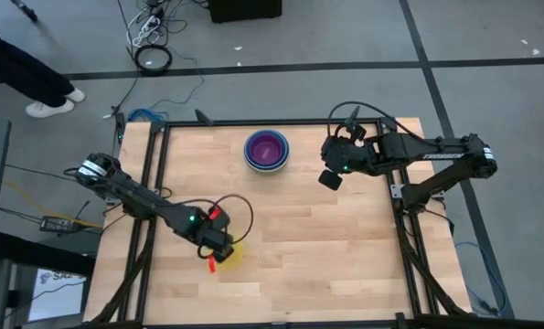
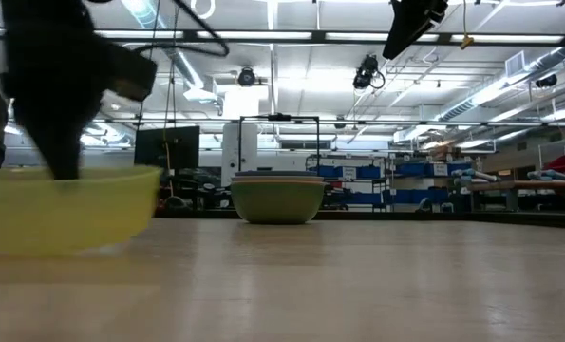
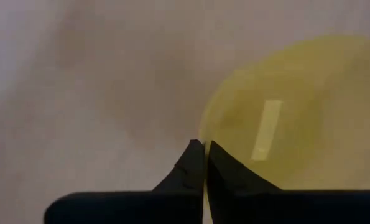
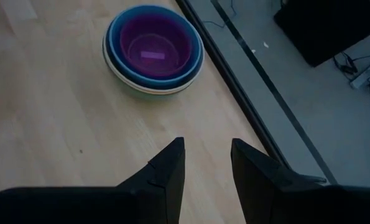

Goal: Nest bowls inside each other
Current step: Stack the yellow bowl on top of the violet bowl, then return to Home Position

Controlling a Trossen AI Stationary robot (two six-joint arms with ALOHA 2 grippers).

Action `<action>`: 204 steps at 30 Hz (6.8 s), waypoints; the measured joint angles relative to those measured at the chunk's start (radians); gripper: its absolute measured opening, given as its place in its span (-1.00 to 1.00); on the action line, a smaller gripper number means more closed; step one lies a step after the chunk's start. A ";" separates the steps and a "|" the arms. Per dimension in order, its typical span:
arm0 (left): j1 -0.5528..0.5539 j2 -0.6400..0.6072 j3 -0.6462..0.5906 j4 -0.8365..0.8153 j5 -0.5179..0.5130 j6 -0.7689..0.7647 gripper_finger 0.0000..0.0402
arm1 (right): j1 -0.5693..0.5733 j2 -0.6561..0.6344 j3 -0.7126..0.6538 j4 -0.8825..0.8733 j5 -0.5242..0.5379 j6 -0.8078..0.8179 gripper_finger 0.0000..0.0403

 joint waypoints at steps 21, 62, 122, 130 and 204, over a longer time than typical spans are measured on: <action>0.729 -0.078 0.268 0.275 -0.315 0.742 -0.99 | -0.002 0.000 0.000 0.000 0.001 -0.008 -0.41; 0.863 0.164 0.572 0.053 -0.066 0.823 -0.59 | -0.019 0.000 -0.201 0.080 -0.004 0.055 -0.45; 0.283 -1.203 -0.208 0.630 -0.157 1.254 -0.60 | 0.047 -1.022 -0.455 0.639 -0.553 -0.397 -0.44; 0.303 -1.389 -0.490 0.771 -0.196 1.232 -0.60 | 0.047 -1.209 -0.634 0.662 -0.505 -0.373 -0.44; 0.305 -1.524 -0.940 0.997 -0.283 1.155 -0.60 | 0.005 -1.250 -1.386 1.106 -0.488 -0.235 -0.44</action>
